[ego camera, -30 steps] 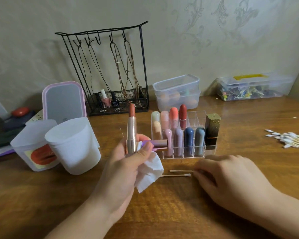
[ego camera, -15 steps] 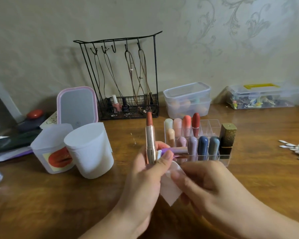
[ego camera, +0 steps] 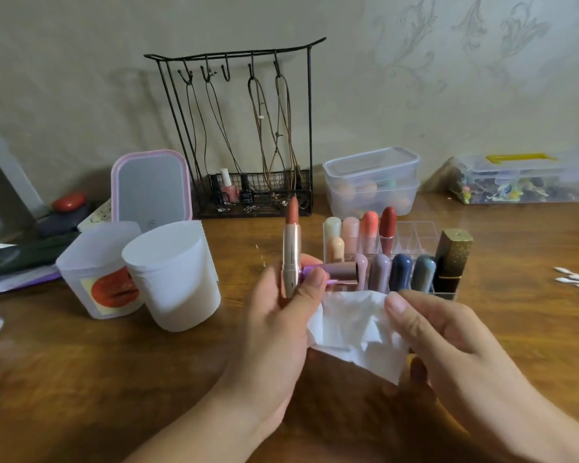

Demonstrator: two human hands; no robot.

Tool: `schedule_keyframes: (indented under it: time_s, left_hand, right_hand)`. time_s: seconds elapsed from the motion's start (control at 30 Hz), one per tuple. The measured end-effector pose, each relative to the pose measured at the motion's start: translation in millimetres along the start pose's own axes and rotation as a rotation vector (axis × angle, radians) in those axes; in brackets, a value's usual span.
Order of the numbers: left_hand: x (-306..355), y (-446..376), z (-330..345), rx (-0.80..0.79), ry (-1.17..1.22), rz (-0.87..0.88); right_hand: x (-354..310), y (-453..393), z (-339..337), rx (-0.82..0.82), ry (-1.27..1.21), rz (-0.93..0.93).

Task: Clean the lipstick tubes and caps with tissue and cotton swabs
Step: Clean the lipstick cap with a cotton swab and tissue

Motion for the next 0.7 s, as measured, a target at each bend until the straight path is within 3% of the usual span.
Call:
schedule_keyframes:
  time_s: [0.17,0.3,0.5,0.7]
  left_hand:
    - [6,1,3,0.005,-0.216,0.151]
    - [6,1,2,-0.007,-0.279,0.142]
    - [0,2,4,-0.04,-0.015,0.065]
    - [1,-3,1,0.057,0.055,0.064]
  right_hand:
    - [-7,0,-3,0.049,-0.045,0.008]
    - [-7,0,-12,0.198,-0.134,-0.015]
    - [-3,-1,-2,0.146,-0.46,-0.138]
    - [-3,-3,3,0.048,-0.549,0.047]
Point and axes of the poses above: each hand's wrist, its own y-axis away from the middle knuckle, its own z-axis out of the palm, x = y × z, the point moved 2 cm from there along -y, towards the middle knuckle, and after that the axes turned 15 degrees about -x, right-handed, at the moved point
